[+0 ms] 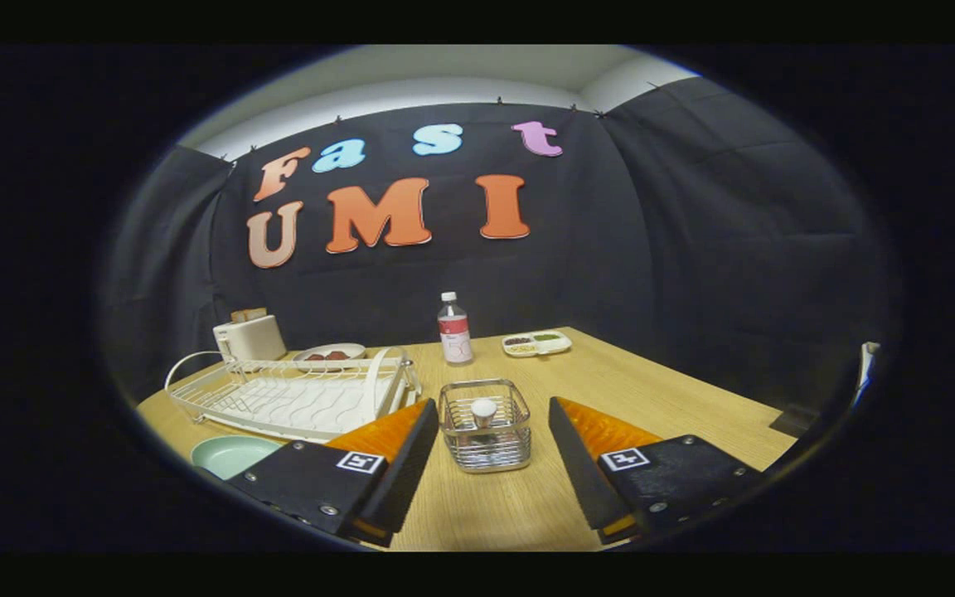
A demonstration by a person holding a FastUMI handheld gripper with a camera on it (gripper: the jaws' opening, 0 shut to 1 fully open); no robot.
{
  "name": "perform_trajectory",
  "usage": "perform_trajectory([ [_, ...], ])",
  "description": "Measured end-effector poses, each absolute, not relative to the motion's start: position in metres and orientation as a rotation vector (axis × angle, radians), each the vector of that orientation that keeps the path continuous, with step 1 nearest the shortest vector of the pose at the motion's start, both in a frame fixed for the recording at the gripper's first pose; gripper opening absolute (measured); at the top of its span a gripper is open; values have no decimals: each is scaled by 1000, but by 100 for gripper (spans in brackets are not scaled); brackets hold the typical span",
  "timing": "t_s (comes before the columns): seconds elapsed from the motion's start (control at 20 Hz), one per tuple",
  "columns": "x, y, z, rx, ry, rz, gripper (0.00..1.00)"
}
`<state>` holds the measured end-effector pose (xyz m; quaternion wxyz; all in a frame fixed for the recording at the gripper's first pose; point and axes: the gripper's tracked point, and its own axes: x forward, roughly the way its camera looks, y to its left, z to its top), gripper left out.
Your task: Take the plate from the dish rack, then take the spoon from the basket and place it into the plate.
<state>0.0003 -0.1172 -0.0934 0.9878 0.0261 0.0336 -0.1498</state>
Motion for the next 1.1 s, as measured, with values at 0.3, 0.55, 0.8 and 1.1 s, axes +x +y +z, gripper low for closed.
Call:
perform_trajectory([
  [0.3,23,-120,-123,98,162,-311,32],
  [0.55,26,-125,-119,94,135,-347,6],
  [0.8,25,-121,-107,82,107,-344,4],
  [1.1,8,-114,-70,36,42,-341,4],
])
